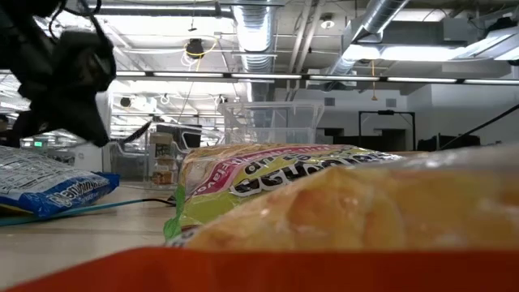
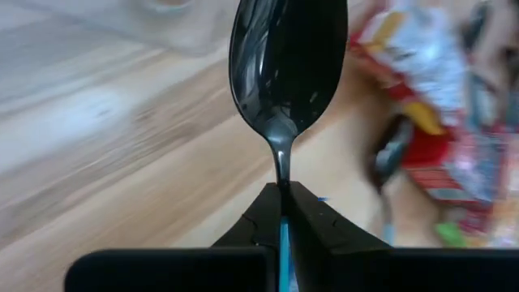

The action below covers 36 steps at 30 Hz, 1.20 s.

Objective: Pick & Place Food Item
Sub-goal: Put the blue spoon into the orange bin

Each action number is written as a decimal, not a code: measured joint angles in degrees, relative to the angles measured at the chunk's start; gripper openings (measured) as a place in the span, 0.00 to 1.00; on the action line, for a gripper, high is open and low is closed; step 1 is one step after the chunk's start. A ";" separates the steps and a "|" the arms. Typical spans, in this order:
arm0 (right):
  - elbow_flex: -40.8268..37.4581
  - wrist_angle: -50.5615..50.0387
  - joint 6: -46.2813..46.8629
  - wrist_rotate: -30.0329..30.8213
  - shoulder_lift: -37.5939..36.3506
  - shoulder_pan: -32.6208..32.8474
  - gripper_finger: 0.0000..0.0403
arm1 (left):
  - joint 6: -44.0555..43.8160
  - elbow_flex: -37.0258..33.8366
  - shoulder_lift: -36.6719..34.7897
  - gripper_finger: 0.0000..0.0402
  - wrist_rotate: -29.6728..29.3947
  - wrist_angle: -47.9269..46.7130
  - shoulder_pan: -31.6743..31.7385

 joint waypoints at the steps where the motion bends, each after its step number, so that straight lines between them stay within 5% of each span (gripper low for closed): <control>1: 0.00 0.02 0.00 0.00 0.00 0.00 0.88 | 1.08 0.00 -0.68 0.00 -0.12 0.77 0.02; 17: 0.00 0.07 0.17 0.00 0.00 0.00 0.88 | 14.93 0.04 -7.93 0.00 -0.18 17.76 -2.26; 24: 0.00 0.02 1.01 0.00 0.00 -0.11 0.88 | 19.51 0.04 -7.87 0.00 -5.31 23.61 -5.87; 36: 0.00 0.02 4.34 1.16 0.00 -1.53 0.88 | 37.93 1.99 0.98 0.00 -11.51 44.26 -8.98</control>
